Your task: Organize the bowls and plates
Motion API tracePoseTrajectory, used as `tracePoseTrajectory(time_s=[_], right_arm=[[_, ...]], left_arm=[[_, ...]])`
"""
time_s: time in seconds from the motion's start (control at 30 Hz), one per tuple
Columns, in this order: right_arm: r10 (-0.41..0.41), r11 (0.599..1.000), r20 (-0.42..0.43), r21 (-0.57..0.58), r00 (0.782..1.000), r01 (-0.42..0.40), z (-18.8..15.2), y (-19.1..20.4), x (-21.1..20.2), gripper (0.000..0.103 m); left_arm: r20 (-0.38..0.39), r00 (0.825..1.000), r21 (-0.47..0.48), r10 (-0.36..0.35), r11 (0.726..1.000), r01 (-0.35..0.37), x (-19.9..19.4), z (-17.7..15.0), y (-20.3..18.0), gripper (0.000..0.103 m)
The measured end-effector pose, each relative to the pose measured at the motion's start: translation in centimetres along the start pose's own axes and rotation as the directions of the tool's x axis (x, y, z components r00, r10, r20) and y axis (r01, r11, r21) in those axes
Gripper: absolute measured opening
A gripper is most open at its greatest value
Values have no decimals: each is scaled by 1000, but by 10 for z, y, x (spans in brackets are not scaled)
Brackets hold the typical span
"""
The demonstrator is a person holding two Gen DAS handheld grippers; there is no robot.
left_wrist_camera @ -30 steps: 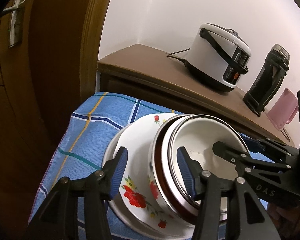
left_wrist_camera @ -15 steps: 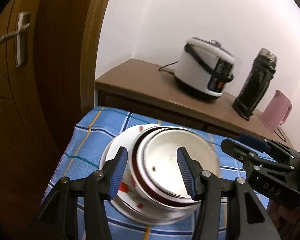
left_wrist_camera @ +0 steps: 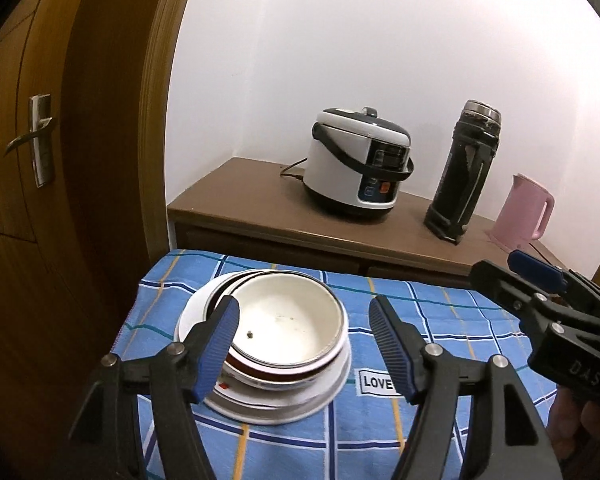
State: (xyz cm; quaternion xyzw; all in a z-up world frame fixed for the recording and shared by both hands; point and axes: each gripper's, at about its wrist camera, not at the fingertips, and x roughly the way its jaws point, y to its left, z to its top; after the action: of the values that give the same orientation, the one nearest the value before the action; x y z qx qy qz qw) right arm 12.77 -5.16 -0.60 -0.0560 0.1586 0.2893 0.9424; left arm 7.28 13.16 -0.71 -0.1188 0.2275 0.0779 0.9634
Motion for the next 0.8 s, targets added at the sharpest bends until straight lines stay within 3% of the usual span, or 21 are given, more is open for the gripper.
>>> tracePoseTrajectory(time_s=[0.17,0.8], right_arm=[[0,1000,10,2,1000,0,-4,-5,-14,75],[-31,999,57,45,998,28,-13,-29,-56,79]], left_arm=[[11,1000,-18,-15,1000,16,-9,-3,-7,70],[22,1000,54,-9,999,8,-26,-5,-41,71]])
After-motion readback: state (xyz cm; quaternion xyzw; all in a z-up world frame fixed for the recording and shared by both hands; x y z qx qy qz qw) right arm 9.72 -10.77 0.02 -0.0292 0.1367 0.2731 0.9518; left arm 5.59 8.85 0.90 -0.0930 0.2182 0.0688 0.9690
